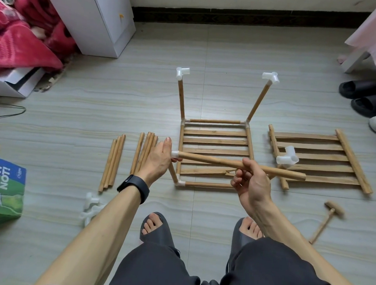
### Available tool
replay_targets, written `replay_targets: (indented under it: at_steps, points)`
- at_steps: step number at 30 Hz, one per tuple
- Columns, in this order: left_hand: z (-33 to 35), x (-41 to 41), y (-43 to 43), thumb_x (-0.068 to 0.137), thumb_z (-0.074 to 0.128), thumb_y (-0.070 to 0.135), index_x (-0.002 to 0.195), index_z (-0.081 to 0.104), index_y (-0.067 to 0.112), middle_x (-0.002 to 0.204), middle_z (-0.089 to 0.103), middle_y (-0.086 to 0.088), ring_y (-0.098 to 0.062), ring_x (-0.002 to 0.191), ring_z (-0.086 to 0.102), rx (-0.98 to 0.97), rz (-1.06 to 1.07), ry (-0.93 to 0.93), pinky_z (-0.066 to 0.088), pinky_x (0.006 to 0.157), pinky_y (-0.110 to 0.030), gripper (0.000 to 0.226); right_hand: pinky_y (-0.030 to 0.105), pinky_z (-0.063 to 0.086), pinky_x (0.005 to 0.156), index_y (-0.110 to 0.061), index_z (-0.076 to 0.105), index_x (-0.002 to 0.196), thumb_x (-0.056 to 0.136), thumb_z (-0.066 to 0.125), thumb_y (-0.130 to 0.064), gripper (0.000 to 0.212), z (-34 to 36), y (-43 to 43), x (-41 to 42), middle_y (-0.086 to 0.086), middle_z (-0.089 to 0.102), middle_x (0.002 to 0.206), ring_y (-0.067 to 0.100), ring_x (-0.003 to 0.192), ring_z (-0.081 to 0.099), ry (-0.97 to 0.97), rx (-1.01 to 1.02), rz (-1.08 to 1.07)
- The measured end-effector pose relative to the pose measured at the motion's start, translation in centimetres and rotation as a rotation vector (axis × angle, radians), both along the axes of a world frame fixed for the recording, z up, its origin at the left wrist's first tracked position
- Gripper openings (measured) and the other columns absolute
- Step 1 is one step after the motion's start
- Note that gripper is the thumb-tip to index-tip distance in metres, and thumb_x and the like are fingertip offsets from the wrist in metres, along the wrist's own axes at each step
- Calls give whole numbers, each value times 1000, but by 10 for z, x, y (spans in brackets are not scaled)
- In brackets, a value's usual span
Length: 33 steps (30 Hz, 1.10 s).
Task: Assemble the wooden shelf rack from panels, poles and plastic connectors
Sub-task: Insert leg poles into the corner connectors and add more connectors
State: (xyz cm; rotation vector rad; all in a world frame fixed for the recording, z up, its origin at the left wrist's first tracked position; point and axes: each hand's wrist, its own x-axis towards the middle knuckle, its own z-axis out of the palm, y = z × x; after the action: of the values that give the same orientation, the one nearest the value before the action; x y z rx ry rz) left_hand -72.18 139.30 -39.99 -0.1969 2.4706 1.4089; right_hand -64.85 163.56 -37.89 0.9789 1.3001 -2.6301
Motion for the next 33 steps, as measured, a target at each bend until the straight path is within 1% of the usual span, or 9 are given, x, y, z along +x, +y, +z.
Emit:
replay_targets:
  at_steps: [7,9,13,17,20,25,28,31,33]
  points:
    - [-9,3,-8,101,18,67,88,52,21,87,76,-5,-2,82,70,19,13,15,50,77,-32,58,23,45,49,-16,64,73,97,66,-24,25,-1,-9,-17,0,55,60,10,49,50,-64,-27,149]
    - [-12,6,-10,100,19,69,90,52,29,90,74,-6,6,82,67,19,39,33,44,72,-26,53,23,46,49,-16,65,75,96,67,-24,23,-4,-14,-20,0,56,61,10,50,50,-69,-27,158]
    - [-8,5,-11,101,17,67,98,54,28,83,76,3,-8,97,63,-23,0,4,40,80,-29,54,23,48,51,-15,66,78,96,68,-26,21,1,-11,-23,1,57,65,11,53,52,-60,-21,202]
    - [9,0,-14,104,20,60,94,51,32,116,64,1,-24,119,57,-145,-45,-19,45,96,-43,43,26,53,60,-9,71,93,96,68,-34,26,8,5,-19,7,67,79,14,64,60,-33,26,386]
    - [31,-7,-2,107,31,43,107,52,24,103,60,-4,-24,96,58,-426,-74,113,52,87,-49,29,28,55,68,-3,72,108,93,67,-43,43,6,27,-4,7,73,88,17,72,65,-17,198,474]
    - [80,-19,90,101,43,52,125,55,28,119,61,4,-16,107,55,-561,-549,275,50,91,-40,36,25,44,51,-15,69,78,94,65,-47,36,-8,88,25,0,56,61,12,55,53,49,571,51]
    - [89,-16,155,95,47,62,129,55,27,119,61,1,-22,110,54,-713,-842,371,47,94,-42,49,35,45,58,-18,62,89,99,60,-49,33,-12,121,15,1,58,69,16,64,53,-6,690,-176]
    - [76,-11,204,92,55,62,129,54,22,115,63,-1,-24,105,58,-782,-976,324,48,85,-37,54,42,52,78,-18,61,103,95,60,-59,41,-12,135,-10,6,67,93,21,86,63,-28,731,-111]
    - [61,-8,225,95,55,58,128,54,19,116,65,-3,-22,100,60,-674,-972,177,52,85,-38,51,39,51,84,-19,65,107,89,57,-69,55,-12,135,-26,2,69,97,19,90,64,-7,715,55]
